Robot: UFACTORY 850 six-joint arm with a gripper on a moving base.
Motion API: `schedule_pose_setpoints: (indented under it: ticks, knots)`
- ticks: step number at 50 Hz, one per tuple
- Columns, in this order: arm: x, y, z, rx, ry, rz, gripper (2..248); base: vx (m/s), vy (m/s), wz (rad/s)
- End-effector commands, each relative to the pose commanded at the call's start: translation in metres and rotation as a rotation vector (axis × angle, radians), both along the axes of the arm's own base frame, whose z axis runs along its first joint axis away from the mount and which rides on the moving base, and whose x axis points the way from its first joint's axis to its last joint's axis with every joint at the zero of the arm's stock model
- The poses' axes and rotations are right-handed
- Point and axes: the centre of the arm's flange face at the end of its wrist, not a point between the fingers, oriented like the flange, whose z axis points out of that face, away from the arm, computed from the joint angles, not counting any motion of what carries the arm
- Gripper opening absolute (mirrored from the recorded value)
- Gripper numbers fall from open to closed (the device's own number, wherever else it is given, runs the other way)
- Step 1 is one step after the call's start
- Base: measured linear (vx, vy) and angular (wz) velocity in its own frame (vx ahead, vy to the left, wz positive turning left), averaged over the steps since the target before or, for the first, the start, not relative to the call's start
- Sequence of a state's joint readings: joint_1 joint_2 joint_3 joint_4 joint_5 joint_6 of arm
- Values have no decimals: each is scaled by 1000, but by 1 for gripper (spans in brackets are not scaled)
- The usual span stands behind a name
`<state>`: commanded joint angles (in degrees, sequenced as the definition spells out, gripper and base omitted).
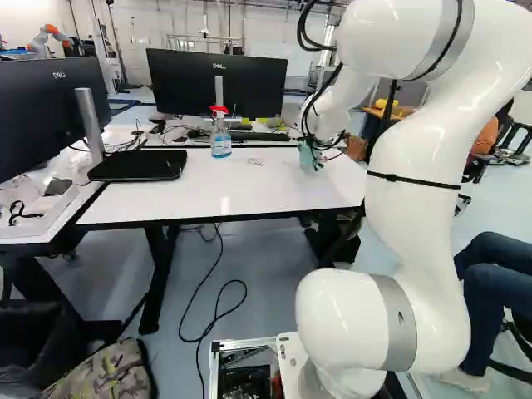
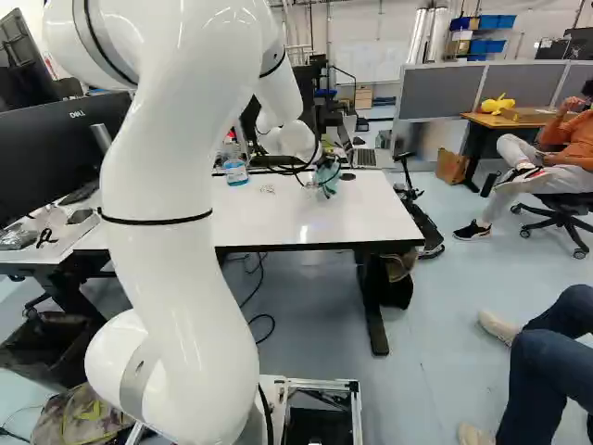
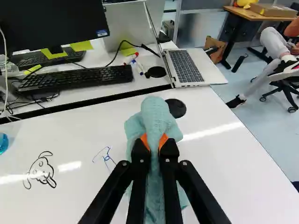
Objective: Clean the table with the green towel
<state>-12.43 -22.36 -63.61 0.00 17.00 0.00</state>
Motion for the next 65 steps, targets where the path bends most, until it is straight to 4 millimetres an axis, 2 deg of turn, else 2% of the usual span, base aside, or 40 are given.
schedule_pose_setpoints:
  ticks: [31,48,65]
  knots:
    - [51,33,-3,-8,-44,65,37,0,0,0]
    - [53,58,-8,-6,-36,103,37,0,0,0]
    - [56,60,-27,-2,-11,107,37,0,0,0]
